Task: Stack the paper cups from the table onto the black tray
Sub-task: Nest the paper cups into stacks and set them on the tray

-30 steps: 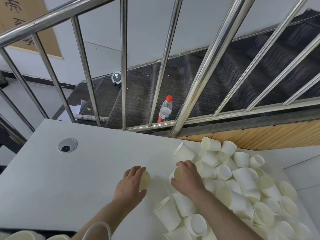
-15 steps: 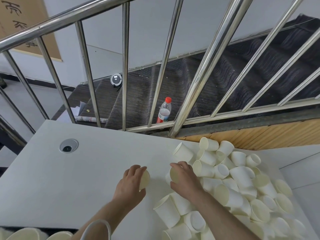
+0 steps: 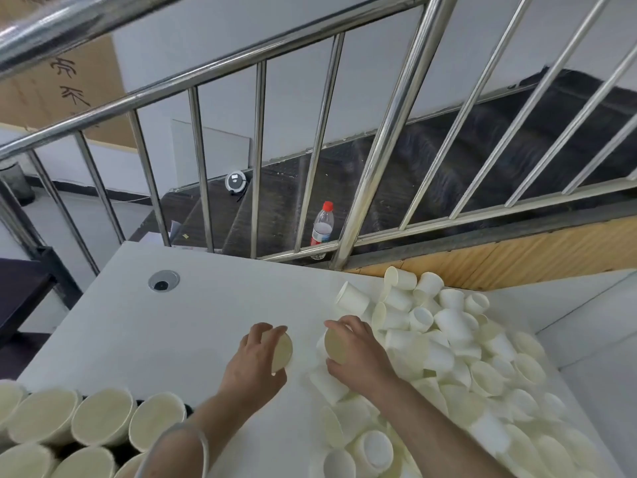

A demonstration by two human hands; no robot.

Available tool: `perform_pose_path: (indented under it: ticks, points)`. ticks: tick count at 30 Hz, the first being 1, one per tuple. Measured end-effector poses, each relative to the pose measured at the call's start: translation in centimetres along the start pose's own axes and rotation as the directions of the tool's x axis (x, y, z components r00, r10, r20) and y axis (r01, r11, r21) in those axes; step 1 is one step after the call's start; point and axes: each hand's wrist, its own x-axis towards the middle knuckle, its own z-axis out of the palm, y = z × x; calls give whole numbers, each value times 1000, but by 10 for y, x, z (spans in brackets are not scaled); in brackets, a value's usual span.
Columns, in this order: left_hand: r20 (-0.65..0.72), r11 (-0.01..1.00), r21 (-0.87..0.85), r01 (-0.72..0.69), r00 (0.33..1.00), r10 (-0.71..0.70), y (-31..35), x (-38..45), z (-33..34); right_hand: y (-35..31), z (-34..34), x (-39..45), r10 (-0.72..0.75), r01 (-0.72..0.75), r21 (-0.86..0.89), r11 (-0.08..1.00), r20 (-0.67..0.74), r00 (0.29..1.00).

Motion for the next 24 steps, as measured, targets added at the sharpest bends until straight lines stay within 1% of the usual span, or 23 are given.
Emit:
perform_pose_path:
  ticks: [2,3,4,7,14,16,24]
  points:
    - [10,1000,14,8,1000,-8,0,-21,-4,-6,2,-20,-10,10,-9,1000,10,1000]
    - [-8,1000,15,8,1000,-7,0,-27,-4,-7,4,-26,-21,21,-5,1000,5,1000]
    - [-21,1000,29,9,1000,-8,4,-53,-12,-18,5,-51,-36,36,7,999,4,999]
    - [-12,1000,27,1,1000,0,-1,-73,-13,-23,16,-69,-43,42,19,999,9,999]
    - [-46,999,33,17,999,-16,-11,-159,-21,-57,37,-135,-100,100,49,994,14,995]
    - [-55,999,27,19,998,-18,-16,-174,-25,-65,42,-145,-107,106,66,992,19,994]
    - [-172,1000,-18,-5,985,2,-43,-220,-59,-119,53,-166,-177,175,81,981,19,984]
